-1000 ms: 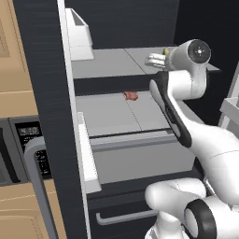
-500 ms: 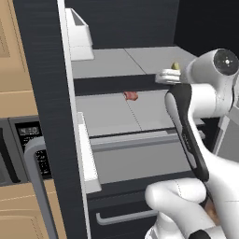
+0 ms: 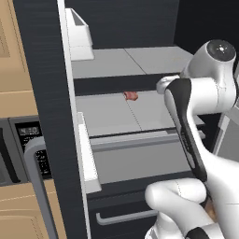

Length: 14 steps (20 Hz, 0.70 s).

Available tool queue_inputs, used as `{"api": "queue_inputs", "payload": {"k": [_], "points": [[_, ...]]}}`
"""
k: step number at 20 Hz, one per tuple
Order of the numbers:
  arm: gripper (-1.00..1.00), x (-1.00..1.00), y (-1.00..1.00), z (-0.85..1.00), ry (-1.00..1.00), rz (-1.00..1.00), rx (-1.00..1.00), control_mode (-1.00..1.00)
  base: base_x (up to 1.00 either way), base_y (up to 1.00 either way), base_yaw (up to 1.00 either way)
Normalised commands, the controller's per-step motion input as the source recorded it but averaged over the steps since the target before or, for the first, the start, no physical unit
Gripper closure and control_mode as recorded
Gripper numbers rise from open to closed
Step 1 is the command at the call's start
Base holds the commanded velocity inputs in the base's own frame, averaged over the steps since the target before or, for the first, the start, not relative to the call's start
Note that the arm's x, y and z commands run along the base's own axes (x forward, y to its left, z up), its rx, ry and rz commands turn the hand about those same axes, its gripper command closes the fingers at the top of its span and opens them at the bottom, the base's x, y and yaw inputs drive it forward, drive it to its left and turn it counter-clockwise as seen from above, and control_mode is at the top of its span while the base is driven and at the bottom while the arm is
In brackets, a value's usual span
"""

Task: Retrieve the butter from the fridge and place it on a plate on the dining table. Then retrieve the butter knife by the fridge and place it near the plate.

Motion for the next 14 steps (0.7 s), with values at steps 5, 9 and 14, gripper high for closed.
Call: {"api": "queue_inputs", "payload": {"k": [5,9,14], "points": [[1.0,-0.51,0.0,-0.48,0.09,0.0,0.0,-1.0,0.0,0.0,0.0],[1.0,-0.56,0.0,-0.53,0.08,0.01,0.0,-1.0,0.0,0.0,0.0],[1.0,-0.34,0.0,-0.45,0.09,0.0,0.0,-1.0,0.0,0.0,0.0]]}}
